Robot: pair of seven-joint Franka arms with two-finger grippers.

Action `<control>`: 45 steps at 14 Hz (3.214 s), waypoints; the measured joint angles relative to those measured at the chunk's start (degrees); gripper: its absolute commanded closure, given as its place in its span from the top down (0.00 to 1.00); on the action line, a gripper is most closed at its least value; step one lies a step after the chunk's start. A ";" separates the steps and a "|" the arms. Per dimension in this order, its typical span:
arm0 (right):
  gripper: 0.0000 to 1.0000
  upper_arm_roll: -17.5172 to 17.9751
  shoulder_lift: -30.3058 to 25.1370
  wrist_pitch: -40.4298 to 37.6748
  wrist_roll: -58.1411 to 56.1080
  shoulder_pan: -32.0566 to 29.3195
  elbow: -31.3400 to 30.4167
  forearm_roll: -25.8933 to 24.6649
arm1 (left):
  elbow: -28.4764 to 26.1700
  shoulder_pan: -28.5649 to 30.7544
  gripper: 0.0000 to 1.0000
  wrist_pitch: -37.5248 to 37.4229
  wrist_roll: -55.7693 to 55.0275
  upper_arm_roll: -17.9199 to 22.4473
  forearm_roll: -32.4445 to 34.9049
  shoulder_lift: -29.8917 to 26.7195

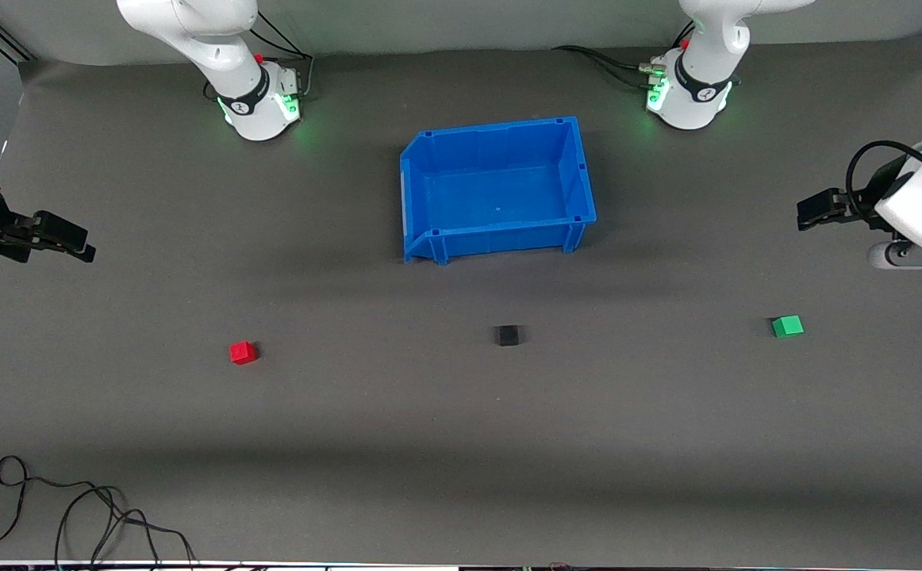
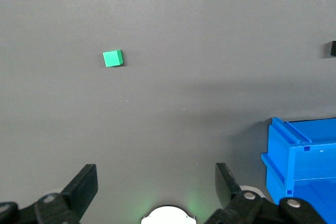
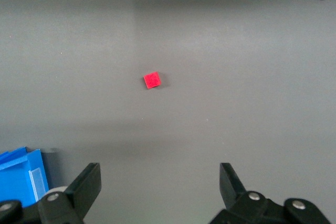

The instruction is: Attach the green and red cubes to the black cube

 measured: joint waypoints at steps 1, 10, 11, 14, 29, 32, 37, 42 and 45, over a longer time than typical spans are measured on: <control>1.00 0.13 0.00 0.02 0.00 0.02 0.00 0.00 | 0.00 0.00 1.00 0.00 0.00 0.00 0.00 0.00; 1.00 0.64 0.26 0.43 20.87 0.68 0.30 0.04 | -0.05 0.08 1.00 0.00 0.00 0.26 0.29 0.00; 1.00 0.65 0.42 0.47 25.68 0.69 0.32 0.11 | -0.10 0.37 1.00 0.00 -0.03 0.50 0.60 0.00; 1.00 0.65 2.10 0.93 40.60 0.68 1.63 0.86 | -0.52 4.38 1.00 0.02 1.88 1.17 1.05 0.08; 1.00 -0.57 12.19 20.80 70.65 -0.76 -15.51 14.77 | -2.33 12.54 1.00 19.33 6.32 1.35 1.99 21.55; 1.00 -0.46 16.07 27.82 68.29 -0.66 -18.79 16.39 | -4.26 12.62 1.00 26.13 6.32 1.36 4.71 25.16; 1.00 -0.45 25.80 39.78 59.59 -0.67 -18.89 20.44 | -8.50 13.12 1.00 36.24 6.32 1.37 4.88 29.17; 1.00 -0.19 30.22 43.94 57.29 -0.60 -18.41 21.94 | -10.10 13.14 0.99 41.89 6.08 1.34 4.87 32.67; 0.98 -0.07 31.44 44.56 57.25 -0.59 -18.41 21.96 | -11.99 13.14 0.95 45.00 5.66 1.34 4.85 33.70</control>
